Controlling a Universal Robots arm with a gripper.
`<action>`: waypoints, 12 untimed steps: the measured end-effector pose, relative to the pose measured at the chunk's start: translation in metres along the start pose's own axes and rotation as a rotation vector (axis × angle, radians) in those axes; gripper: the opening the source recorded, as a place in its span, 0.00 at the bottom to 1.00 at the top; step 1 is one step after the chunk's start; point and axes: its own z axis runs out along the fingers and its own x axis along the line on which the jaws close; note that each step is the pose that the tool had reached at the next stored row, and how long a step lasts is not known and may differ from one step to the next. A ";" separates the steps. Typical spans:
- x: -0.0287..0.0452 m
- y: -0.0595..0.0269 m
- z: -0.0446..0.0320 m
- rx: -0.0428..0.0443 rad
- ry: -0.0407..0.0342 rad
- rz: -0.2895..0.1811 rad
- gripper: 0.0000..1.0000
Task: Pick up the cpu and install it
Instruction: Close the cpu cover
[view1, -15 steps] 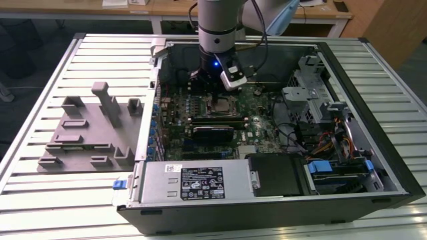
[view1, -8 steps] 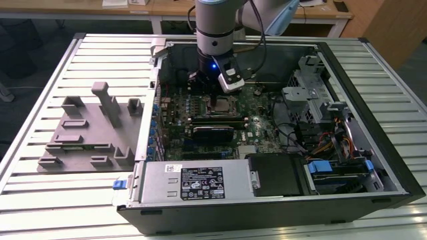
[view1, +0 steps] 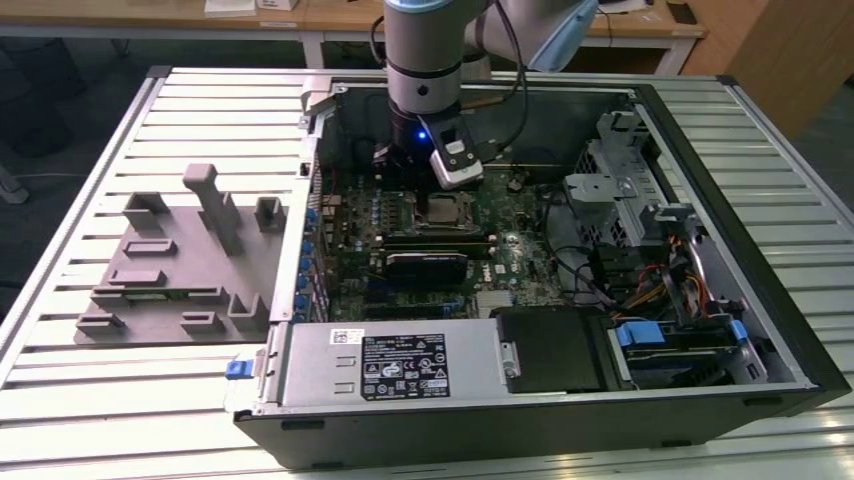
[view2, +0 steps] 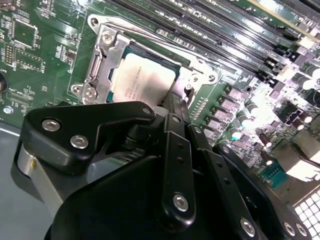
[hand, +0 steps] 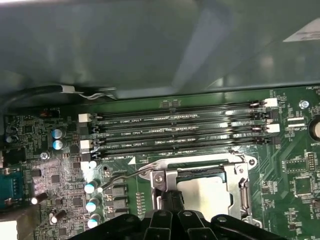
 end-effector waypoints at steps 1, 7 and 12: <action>0.0006 -0.0001 0.0003 0.0000 0.0000 0.001 0.11; 0.0014 -0.0002 0.0010 0.0000 -0.0001 0.001 0.11; 0.0020 -0.0003 0.0013 0.0000 0.0000 0.001 0.11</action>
